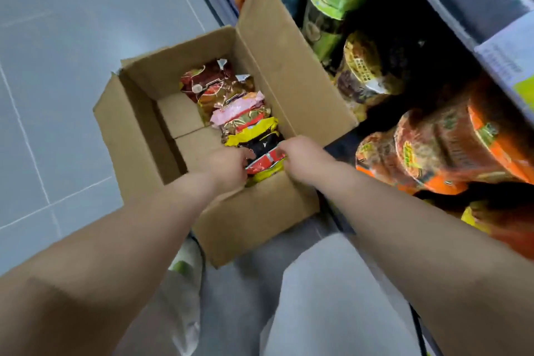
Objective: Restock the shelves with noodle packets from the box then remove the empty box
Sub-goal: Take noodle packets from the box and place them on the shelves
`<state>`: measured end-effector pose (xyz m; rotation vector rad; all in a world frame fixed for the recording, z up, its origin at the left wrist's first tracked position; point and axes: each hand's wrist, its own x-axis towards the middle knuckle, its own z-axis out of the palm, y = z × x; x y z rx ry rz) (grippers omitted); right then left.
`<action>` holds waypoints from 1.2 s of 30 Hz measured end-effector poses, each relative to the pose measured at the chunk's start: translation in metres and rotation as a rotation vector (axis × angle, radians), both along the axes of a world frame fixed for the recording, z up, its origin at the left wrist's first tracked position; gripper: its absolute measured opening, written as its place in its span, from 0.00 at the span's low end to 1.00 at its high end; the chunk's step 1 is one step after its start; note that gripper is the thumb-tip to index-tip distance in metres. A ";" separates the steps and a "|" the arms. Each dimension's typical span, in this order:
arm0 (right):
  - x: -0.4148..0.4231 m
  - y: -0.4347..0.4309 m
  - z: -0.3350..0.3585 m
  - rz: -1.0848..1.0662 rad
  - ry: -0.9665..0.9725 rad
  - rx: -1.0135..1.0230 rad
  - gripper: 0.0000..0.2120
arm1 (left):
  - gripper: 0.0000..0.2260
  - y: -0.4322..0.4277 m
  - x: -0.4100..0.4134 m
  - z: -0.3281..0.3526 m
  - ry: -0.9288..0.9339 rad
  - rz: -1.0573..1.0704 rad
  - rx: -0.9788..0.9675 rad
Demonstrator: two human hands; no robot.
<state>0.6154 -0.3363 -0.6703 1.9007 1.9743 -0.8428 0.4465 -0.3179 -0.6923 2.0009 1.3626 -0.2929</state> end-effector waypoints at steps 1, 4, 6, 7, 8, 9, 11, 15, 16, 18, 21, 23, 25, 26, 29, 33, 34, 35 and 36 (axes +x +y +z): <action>0.001 0.005 -0.011 0.029 -0.019 -0.010 0.12 | 0.21 0.003 0.005 -0.013 -0.001 -0.021 0.015; 0.000 0.017 -0.031 0.076 -0.108 -0.062 0.11 | 0.21 0.010 0.015 -0.042 -0.010 -0.077 0.054; -0.003 0.022 -0.037 0.099 -0.142 -0.089 0.12 | 0.21 0.013 0.018 -0.056 -0.004 -0.089 0.064; -0.004 0.024 -0.040 0.106 -0.135 -0.104 0.11 | 0.20 0.014 0.019 -0.063 -0.005 -0.088 0.067; -0.005 0.025 -0.044 0.109 -0.119 -0.115 0.10 | 0.20 0.014 0.020 -0.068 -0.003 -0.082 0.072; -0.005 0.027 -0.048 0.109 -0.103 -0.122 0.09 | 0.19 0.015 0.022 -0.073 0.004 -0.080 0.083; -0.003 0.030 -0.055 0.093 -0.080 -0.115 0.10 | 0.17 0.017 0.027 -0.079 0.015 -0.085 0.121; -0.003 0.031 -0.065 0.059 -0.089 -0.089 0.12 | 0.13 0.029 0.029 -0.083 0.086 -0.093 0.235; -0.003 0.031 -0.068 0.055 -0.085 -0.093 0.13 | 0.14 0.033 0.028 -0.084 0.102 -0.085 0.249; -0.002 0.031 -0.071 0.067 -0.080 -0.116 0.15 | 0.16 0.040 0.024 -0.085 0.126 -0.090 0.241; -0.003 0.036 -0.079 0.149 -0.064 -0.174 0.17 | 0.19 0.042 0.023 -0.087 0.193 -0.150 0.266; -0.006 0.041 -0.085 0.195 -0.052 -0.225 0.18 | 0.15 0.042 0.024 -0.090 0.202 -0.143 0.309; -0.008 0.044 -0.089 0.214 -0.043 -0.270 0.19 | 0.14 0.043 0.022 -0.090 0.177 -0.112 0.301; -0.009 0.045 -0.090 0.207 -0.022 -0.272 0.20 | 0.15 0.044 0.018 -0.089 0.162 -0.092 0.282; -0.010 0.044 -0.095 0.139 0.047 -0.196 0.20 | 0.16 0.046 0.001 -0.080 0.085 -0.004 0.205; -0.017 0.045 -0.098 0.117 0.027 -0.168 0.23 | 0.13 0.049 -0.024 -0.063 0.027 0.086 0.138; -0.020 0.045 -0.098 0.129 0.015 -0.163 0.23 | 0.13 0.050 -0.028 -0.059 0.016 0.094 0.123; -0.023 0.044 -0.098 0.141 -0.002 -0.156 0.22 | 0.12 0.051 -0.032 -0.055 0.007 0.100 0.119; -0.025 0.044 -0.097 0.148 -0.012 -0.142 0.20 | 0.12 0.052 -0.035 -0.052 0.000 0.104 0.123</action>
